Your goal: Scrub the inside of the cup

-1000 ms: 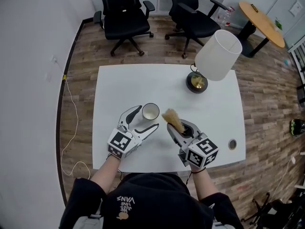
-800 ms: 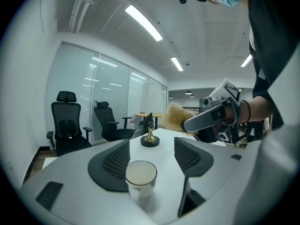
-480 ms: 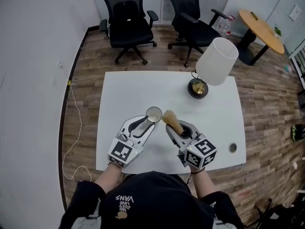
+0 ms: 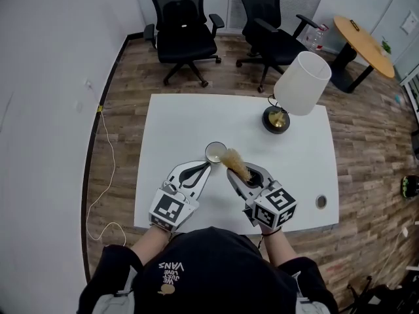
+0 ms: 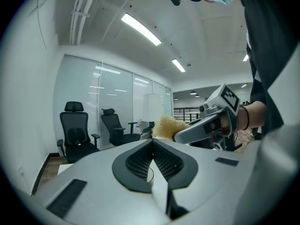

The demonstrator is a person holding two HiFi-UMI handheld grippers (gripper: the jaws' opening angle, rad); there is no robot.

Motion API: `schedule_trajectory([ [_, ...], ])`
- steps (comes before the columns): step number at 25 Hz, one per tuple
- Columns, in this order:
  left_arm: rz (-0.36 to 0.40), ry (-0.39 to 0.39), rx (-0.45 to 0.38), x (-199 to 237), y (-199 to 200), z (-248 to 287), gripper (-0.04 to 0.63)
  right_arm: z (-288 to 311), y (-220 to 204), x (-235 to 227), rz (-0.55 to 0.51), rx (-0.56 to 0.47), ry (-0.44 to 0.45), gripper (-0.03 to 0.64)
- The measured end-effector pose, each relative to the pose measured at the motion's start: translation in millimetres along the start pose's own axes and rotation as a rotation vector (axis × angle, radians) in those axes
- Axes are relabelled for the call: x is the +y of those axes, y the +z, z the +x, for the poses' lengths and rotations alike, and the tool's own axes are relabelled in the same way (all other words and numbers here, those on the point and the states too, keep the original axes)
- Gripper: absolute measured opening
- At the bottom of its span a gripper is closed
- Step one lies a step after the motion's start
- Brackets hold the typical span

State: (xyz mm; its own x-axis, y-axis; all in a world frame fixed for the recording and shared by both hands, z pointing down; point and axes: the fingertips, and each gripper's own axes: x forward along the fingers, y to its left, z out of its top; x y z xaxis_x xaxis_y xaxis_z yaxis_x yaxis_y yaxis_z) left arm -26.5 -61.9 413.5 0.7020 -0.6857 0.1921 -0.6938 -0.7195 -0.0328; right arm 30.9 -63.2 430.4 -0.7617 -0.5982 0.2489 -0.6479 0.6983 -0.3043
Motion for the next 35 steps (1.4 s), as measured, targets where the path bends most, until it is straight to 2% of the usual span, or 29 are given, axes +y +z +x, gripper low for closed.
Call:
schedule_trajectory([
  [18, -0.010, 0.014, 0.021, 3.8, -1.0, -9.8, 0.011, 6.7, -5.5, 1.5, -0.047, 0.072, -0.028, 0.107],
  [35, -0.008, 0.029, 0.018, 4.4, -2.2, -8.8, 0.011, 7.8, -4.7, 0.4, -0.041, 0.057, -0.035, 0.107],
])
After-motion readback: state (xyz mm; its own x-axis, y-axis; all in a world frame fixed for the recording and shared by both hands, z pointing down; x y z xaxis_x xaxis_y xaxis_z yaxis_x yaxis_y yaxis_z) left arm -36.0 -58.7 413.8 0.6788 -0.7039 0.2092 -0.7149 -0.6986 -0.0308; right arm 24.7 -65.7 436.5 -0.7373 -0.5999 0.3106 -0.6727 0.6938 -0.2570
